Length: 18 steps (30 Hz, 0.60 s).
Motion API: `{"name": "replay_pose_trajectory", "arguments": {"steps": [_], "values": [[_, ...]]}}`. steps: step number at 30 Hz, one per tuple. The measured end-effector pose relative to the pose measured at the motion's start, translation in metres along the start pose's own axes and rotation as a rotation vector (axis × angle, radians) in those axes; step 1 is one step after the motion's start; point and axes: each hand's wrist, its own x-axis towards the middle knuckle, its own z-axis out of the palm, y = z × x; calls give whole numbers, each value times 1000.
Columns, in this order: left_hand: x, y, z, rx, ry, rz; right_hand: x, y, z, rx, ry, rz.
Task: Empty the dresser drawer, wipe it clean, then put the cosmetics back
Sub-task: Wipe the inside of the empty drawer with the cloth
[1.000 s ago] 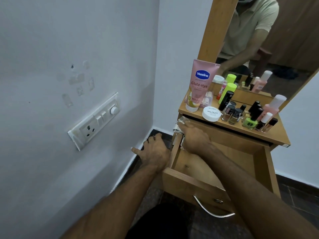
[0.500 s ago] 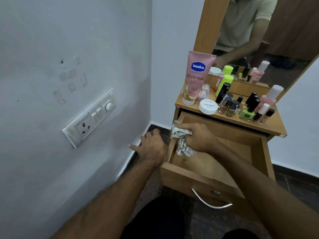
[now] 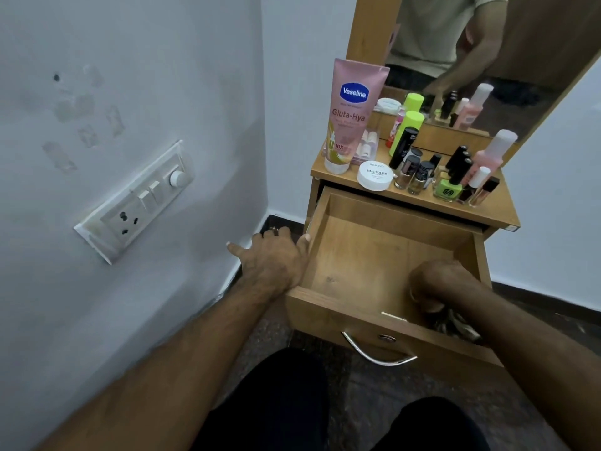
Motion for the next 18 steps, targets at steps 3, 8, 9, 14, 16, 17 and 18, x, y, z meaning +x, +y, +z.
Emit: {"name": "replay_pose_trajectory", "arguments": {"steps": [3, 8, 9, 14, 16, 17, 18], "values": [[4, 0, 2, -6, -32, -4, -1, 1, 10, 27, -66, -100], [8, -1, 7, -43, -51, -13, -4, 33, 10, 246, -104, -243], [9, -1, 8, -43, -43, -11, -4, 37, 12, 345, -123, -279], [10, -1, 12, -40, -29, 2, 2, 12, 4, 545, -46, -468], [10, 0, 10, -48, -52, -8, 9, -9, -12, 573, 61, -542], [9, 0, 10, -53, -54, -14, 14, -20, -19, 625, 95, -595], [9, 0, 10, -55, -54, -18, 18, -31, -26, 711, 106, -640]]}}
